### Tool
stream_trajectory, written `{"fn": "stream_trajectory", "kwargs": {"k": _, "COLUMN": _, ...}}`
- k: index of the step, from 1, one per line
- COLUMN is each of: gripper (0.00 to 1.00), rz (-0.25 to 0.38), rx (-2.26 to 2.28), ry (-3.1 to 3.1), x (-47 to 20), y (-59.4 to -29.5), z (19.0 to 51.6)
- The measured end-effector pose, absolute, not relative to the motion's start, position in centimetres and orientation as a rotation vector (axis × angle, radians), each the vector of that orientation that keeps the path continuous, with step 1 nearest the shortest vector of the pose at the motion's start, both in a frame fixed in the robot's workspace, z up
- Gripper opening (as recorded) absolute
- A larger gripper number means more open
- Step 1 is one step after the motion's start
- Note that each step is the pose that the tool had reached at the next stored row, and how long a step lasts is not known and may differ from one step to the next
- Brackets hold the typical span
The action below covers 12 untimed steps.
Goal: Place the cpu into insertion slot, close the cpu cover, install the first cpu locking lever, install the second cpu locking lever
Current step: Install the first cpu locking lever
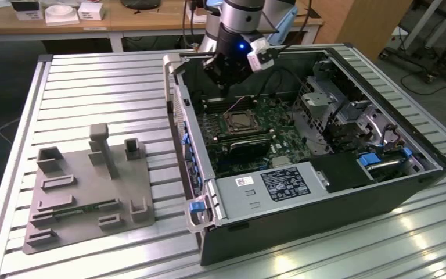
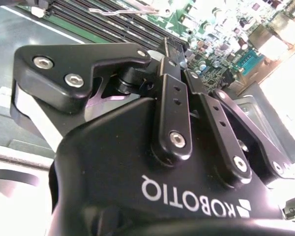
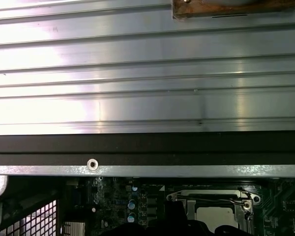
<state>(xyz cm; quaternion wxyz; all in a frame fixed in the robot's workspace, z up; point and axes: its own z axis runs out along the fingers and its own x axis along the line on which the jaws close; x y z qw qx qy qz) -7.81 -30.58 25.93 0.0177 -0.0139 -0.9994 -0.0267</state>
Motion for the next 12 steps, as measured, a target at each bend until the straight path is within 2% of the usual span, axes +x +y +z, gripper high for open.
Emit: {"fn": "stream_trajectory", "kwargs": {"k": 12, "gripper": 0.1, "rz": -0.083, "rx": -0.043, "ry": -3.105, "x": -6.73, "y": -30.58, "z": 25.42}}
